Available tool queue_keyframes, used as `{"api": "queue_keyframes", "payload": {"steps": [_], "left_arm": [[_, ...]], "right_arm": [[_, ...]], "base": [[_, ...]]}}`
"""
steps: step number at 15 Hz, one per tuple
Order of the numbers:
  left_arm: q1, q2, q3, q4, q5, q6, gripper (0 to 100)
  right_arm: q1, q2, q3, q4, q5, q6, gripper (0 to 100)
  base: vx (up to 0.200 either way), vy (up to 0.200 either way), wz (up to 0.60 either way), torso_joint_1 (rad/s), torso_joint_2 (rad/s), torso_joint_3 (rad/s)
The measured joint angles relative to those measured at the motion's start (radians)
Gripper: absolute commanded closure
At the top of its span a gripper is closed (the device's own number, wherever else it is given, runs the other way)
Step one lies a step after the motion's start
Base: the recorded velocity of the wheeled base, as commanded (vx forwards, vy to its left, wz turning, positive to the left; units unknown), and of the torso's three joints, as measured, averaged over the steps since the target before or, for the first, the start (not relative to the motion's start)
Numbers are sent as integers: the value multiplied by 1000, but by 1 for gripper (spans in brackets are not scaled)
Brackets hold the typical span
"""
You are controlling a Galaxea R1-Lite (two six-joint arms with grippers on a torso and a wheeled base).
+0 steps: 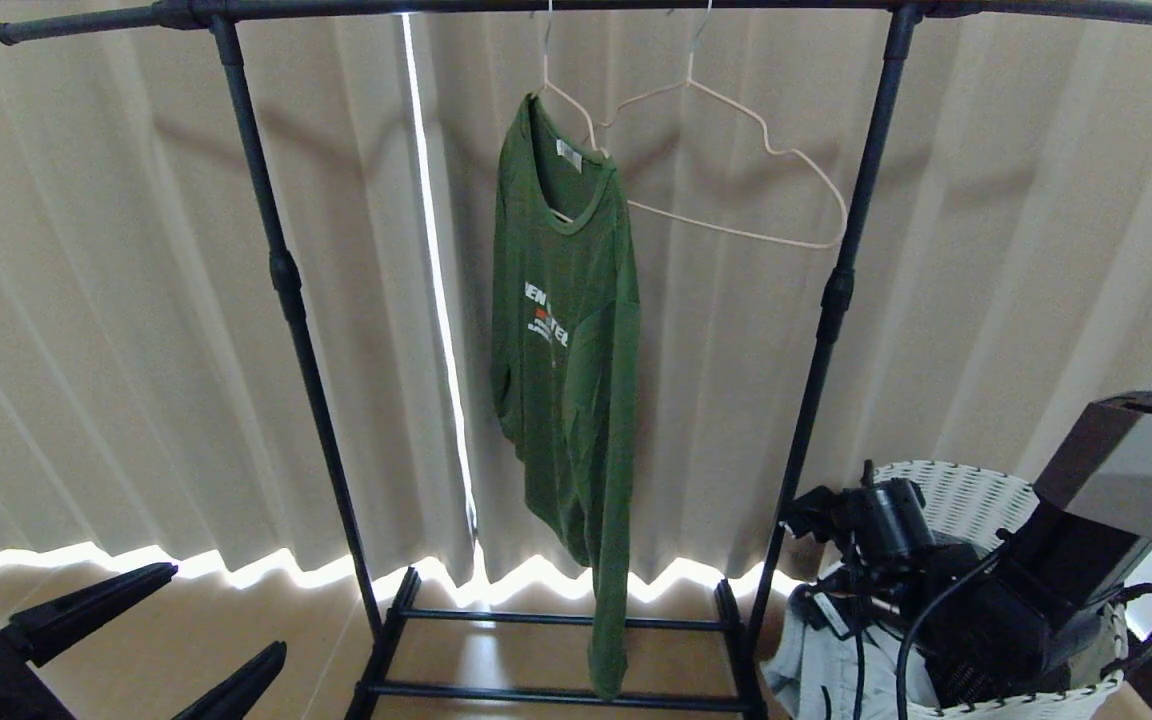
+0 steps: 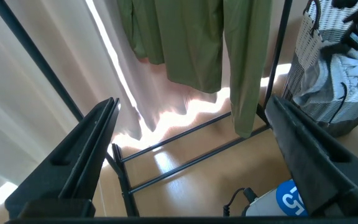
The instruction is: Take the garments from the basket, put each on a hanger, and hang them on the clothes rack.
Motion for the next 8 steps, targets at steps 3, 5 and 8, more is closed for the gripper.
{"api": "queue_keyframes", "payload": {"steps": [3,5,8], "left_arm": [[0,0,0,0,0,0,0],[0,0,0,0,0,0,0],[0,0,1,0,0,0,0]], "right_arm": [[-15,-8,48,4,-8,-5,0],[-21,-19,80,12,-17,-17,0],[-29,-9,85,3,-46,-30,0]], "base": [[0,0,0,0,0,0],[0,0,0,0,0,0],[0,0,0,0,0,0]]}}
